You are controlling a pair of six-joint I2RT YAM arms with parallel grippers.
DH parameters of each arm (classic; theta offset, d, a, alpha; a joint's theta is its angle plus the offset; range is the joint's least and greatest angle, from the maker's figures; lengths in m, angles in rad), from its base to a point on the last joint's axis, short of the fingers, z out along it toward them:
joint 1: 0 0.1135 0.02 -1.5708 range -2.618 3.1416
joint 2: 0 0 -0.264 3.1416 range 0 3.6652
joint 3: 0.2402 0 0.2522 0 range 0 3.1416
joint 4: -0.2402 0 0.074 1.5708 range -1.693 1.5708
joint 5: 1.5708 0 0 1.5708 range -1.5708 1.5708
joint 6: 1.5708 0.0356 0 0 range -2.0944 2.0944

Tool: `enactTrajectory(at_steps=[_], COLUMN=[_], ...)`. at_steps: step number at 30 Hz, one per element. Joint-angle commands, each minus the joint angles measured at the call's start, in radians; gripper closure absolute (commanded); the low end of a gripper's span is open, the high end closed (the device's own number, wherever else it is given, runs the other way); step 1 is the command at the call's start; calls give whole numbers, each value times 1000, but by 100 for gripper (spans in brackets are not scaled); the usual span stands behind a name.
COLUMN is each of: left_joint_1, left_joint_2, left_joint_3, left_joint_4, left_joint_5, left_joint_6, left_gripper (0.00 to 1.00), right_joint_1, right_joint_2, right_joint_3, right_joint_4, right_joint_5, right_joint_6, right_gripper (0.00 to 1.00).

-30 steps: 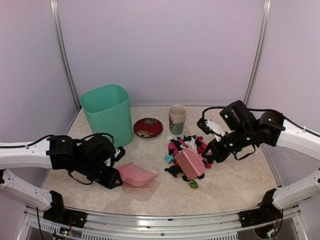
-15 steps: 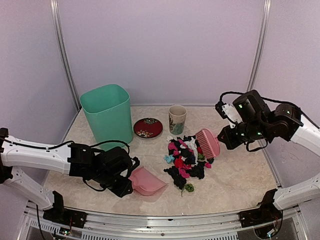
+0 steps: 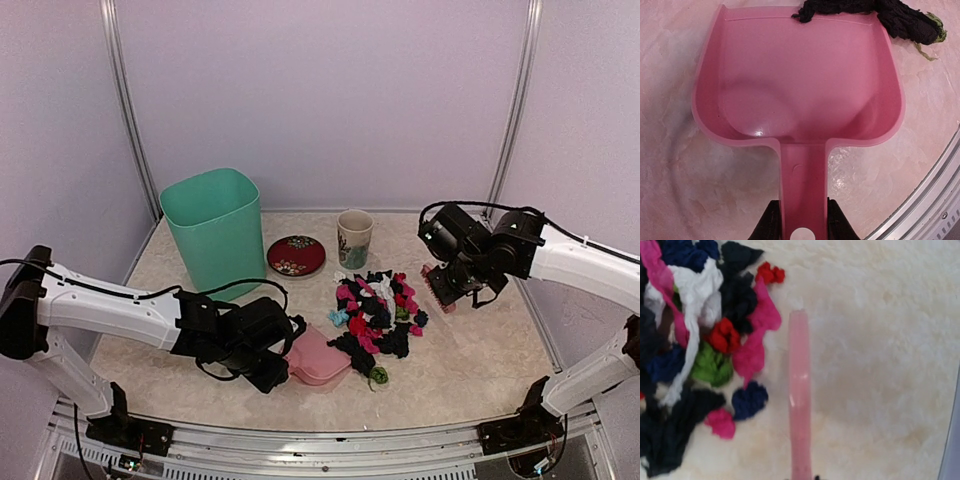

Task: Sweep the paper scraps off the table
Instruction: Sweep the paper scraps into the dustpan.

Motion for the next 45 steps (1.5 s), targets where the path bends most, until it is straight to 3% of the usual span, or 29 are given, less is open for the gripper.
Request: enactTrajectory(at_steps=[1,11,20,31,37,45], left_joint_1=[-8,-5,23,28,27,28], left_joint_2=[51,123,193,214,220,155], left_joint_3=[30,60,72,68,61,-5], left_joint_4=[33,128,188,265,285,357], left_joint_5=[-22,-54,-73,-96,-109,-165], left_joint_6=[62,145,168,172,171,171], left_gripper=[100,100,100,100,100,100], right_joint_1=[-8,-12,23,109,135,136], right_joint_2=[58,182,249,219,185,150], right_joint_3=[-10,2,24,35,50,87], right_joint_4=[163,356,360,305,270,190], right_joint_5=[52,-148,-264,-398,-389,-190], right_joint_6=[-120,-289,-323,-295,-265,-223], right_gripper=[100,100,100,100,100,100])
